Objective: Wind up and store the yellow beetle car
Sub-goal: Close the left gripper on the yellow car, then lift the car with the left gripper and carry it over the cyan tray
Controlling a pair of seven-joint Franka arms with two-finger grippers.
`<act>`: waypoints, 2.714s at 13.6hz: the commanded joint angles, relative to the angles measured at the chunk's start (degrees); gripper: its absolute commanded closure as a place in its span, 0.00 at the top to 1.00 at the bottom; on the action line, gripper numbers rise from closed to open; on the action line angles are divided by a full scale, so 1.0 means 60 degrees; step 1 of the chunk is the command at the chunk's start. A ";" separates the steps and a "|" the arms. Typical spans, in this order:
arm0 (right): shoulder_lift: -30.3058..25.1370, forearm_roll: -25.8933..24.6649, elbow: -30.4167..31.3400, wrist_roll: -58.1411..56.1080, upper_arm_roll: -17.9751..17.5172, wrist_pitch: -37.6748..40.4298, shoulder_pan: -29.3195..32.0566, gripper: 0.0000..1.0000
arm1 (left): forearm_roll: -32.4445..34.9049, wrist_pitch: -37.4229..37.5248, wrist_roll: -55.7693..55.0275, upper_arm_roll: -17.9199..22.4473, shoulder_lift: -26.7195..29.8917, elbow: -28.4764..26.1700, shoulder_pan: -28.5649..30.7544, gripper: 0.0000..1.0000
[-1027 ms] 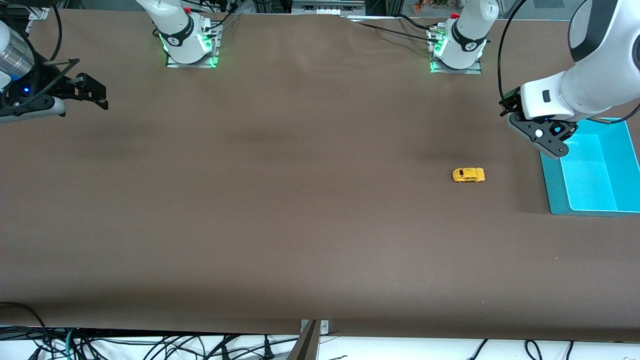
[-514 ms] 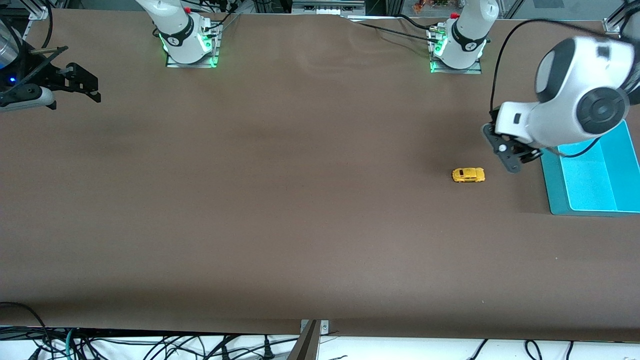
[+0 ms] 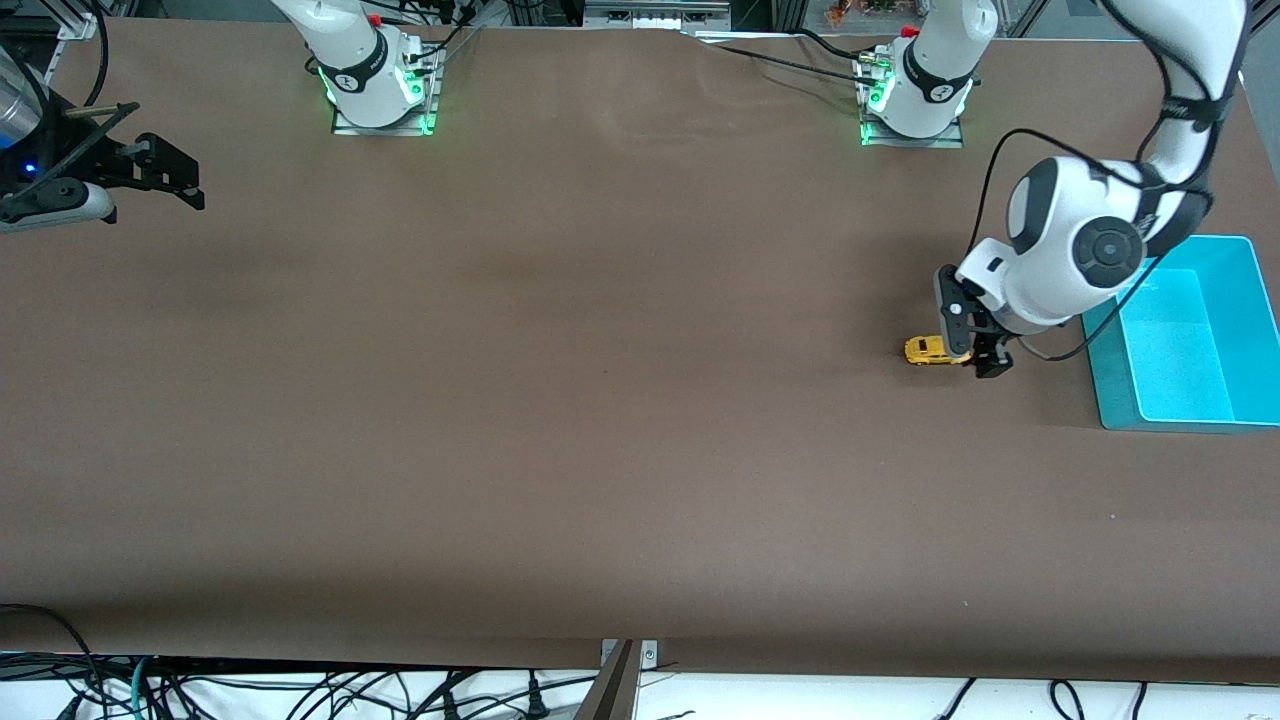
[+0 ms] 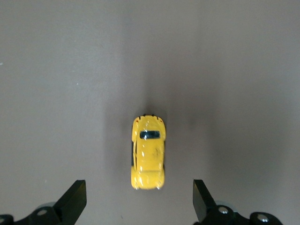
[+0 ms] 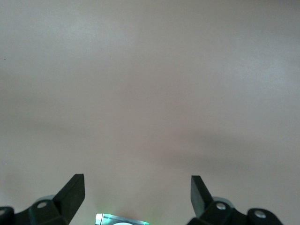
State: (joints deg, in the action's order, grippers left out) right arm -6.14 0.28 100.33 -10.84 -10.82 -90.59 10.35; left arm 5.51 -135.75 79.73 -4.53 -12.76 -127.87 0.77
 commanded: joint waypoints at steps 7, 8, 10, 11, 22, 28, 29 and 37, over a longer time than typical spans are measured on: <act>0.0174 0.0114 -0.0315 0.0063 0.0163 0.0245 0.0018 1.00 | 0.1602 -0.2511 0.0204 -0.0081 -0.1417 -0.0617 0.0398 1.00; 0.0174 0.0114 -0.0301 0.0063 0.0178 0.0260 0.0018 1.00 | 0.1602 -0.2599 0.0189 -0.0081 -0.1535 -0.0617 0.0413 1.00; 0.0174 0.0100 -0.0301 0.0063 0.0178 0.0260 0.0018 1.00 | 0.1602 -0.2818 0.0203 -0.0081 -0.1784 -0.0617 0.0413 1.00; 0.0174 0.0114 -0.0315 0.0063 0.0178 0.0260 0.0018 1.00 | 0.1602 -0.2848 0.0189 -0.0081 -0.1872 -0.0617 0.0413 0.94; 0.0188 0.0114 -0.0301 0.0063 0.0236 0.0260 0.0032 1.00 | 0.1118 0.2283 0.0232 -0.0666 -0.0905 0.1925 0.0281 0.11; 0.0188 0.0114 -0.0315 0.0063 0.0295 0.0216 0.0033 1.00 | 0.1118 0.5394 0.0640 -0.0549 -0.0950 0.4111 0.1977 0.13; 0.0188 0.0114 -0.0315 0.0063 0.0295 0.0187 0.0033 1.00 | 0.1162 0.5456 0.1034 -0.0506 -0.0964 0.4201 0.2227 0.13; 0.0203 0.0114 -0.0315 0.0048 0.0324 0.0216 0.0033 1.00 | 0.2070 0.5282 0.2767 -0.0505 -0.1373 0.4188 0.4892 0.13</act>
State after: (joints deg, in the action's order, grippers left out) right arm -5.61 0.29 100.15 -10.84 -8.95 -90.57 10.39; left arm 16.06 -104.45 94.53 -6.74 -18.52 -104.22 26.86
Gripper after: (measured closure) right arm 0.000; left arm 0.493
